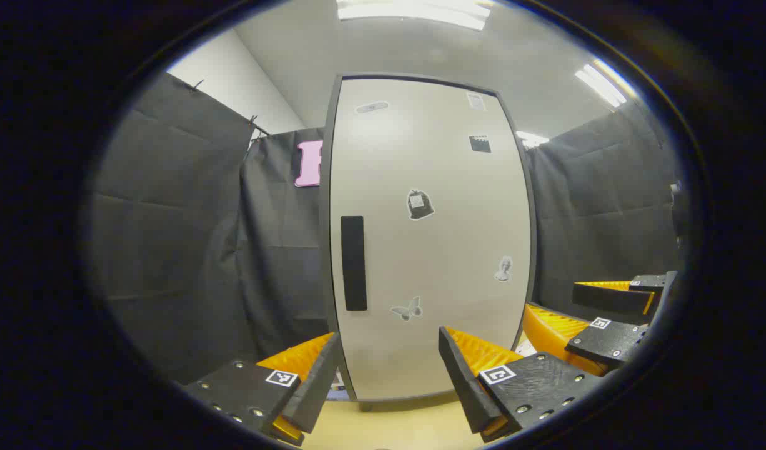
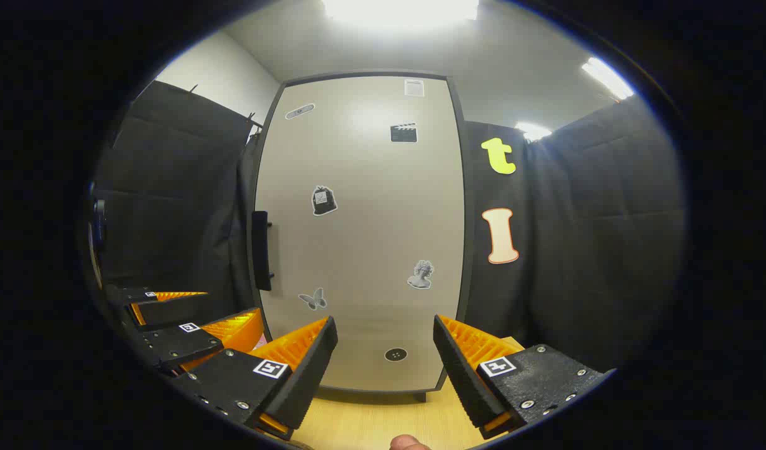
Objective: Open the cabinet door with the right hand, grasp the bottle in the cabinet with the left hand and place it on the coaster, then close the cabinet door with the right hand.
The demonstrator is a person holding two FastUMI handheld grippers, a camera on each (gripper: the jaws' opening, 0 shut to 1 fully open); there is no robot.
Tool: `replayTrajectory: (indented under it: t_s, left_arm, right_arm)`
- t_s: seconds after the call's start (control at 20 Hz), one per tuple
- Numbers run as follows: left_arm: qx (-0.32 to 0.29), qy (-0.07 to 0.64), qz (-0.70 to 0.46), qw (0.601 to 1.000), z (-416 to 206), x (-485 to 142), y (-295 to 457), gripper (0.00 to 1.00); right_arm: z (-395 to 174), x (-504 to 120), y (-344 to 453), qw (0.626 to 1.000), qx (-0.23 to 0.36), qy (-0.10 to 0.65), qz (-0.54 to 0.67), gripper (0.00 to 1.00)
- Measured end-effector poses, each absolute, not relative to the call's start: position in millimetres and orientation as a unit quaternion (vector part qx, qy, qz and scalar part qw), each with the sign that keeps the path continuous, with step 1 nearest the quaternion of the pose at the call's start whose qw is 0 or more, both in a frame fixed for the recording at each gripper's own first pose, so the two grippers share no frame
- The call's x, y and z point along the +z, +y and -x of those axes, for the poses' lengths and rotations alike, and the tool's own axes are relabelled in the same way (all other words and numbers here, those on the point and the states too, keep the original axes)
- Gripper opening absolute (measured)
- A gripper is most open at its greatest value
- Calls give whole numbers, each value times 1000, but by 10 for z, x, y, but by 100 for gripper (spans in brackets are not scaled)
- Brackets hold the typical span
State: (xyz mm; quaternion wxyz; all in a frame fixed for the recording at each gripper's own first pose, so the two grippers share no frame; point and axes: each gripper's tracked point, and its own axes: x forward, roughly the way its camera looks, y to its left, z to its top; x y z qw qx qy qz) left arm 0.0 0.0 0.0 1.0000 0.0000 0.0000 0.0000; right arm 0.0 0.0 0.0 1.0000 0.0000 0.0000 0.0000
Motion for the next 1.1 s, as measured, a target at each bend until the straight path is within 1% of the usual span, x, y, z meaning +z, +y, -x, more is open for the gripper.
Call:
replayTrajectory:
  t_s: [0.25, 0.7, 1.1]
  left_arm:
    - [9, 4, 11, 1000, -13, -2, 85, 89]
    - [10, 1, 8, 1000, -15, 34, 83, 89]
    - [8, 6, 12, 1000, -45, -5, 97, 89]
  right_arm:
    - [-5, -7, 0, 1000, 1, -2, 8, 95]
    - [-20, 101, -49, 1000, -4, -12, 10, 95]
    - [-53, 75, -100, 1000, -11, -8, 7, 95]
